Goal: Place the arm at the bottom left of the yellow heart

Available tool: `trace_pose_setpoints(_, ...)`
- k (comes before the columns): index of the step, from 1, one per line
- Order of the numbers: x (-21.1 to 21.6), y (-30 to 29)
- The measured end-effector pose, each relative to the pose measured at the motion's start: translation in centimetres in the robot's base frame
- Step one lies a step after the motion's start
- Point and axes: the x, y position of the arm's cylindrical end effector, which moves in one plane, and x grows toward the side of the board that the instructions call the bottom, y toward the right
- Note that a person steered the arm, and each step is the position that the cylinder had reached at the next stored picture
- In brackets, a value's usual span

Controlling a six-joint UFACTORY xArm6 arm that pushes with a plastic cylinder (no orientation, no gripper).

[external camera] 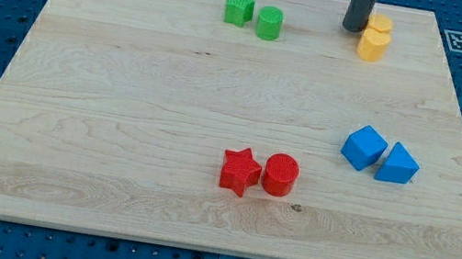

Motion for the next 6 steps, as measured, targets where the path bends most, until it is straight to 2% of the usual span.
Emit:
trace_pose_setpoints(1, 0.0, 0.8)
trace_pose_setpoints(3, 0.0, -2.0)
trace_pose_setpoints(4, 1.5, -2.1)
trace_pose_setpoints(6, 7.9, -0.8)
